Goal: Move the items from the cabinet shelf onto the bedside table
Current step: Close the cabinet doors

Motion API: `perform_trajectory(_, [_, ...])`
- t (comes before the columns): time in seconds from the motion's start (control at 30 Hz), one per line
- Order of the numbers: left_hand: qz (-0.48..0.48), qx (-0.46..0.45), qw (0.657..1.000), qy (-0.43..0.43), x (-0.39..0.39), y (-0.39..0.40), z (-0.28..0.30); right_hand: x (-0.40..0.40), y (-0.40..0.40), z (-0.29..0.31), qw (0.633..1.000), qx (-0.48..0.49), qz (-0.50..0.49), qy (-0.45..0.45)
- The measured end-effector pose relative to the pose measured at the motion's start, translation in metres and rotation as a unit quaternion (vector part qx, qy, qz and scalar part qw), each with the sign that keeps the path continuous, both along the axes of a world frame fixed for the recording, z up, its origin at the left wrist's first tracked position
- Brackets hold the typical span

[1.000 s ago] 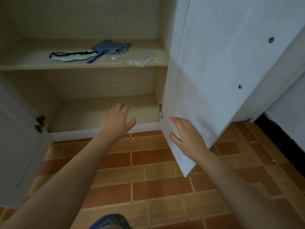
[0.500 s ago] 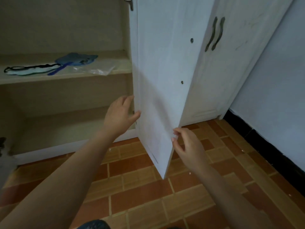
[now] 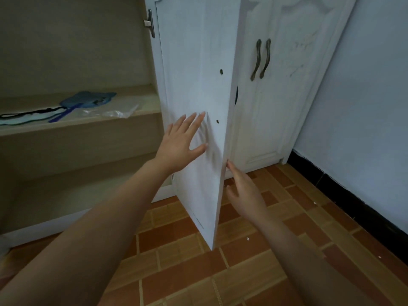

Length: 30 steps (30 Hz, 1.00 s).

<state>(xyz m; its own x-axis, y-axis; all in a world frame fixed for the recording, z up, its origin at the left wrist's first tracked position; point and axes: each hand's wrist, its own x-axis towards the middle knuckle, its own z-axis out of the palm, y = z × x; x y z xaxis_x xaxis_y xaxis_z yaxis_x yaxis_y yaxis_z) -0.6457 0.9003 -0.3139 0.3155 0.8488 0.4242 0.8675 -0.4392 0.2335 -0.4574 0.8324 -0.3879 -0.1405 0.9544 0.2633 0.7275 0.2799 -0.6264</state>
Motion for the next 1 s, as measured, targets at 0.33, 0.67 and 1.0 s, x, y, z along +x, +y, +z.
perform_trajectory(0.33, [0.002,0.007,1.0,-0.017,-0.007,-0.01,-0.002,0.001,0.0,-0.004,0.997,-0.047,0.047,-0.037])
perform_trajectory(0.67, [0.068,0.099,0.993,-0.001,-0.042,-0.034,0.009,-0.028,-0.013,0.0,0.985,-0.041,0.112,-0.128])
perform_trajectory(1.0, [0.116,0.158,0.98,0.034,-0.074,-0.058,0.017,-0.068,-0.012,0.004,0.959,-0.012,0.225,-0.171])
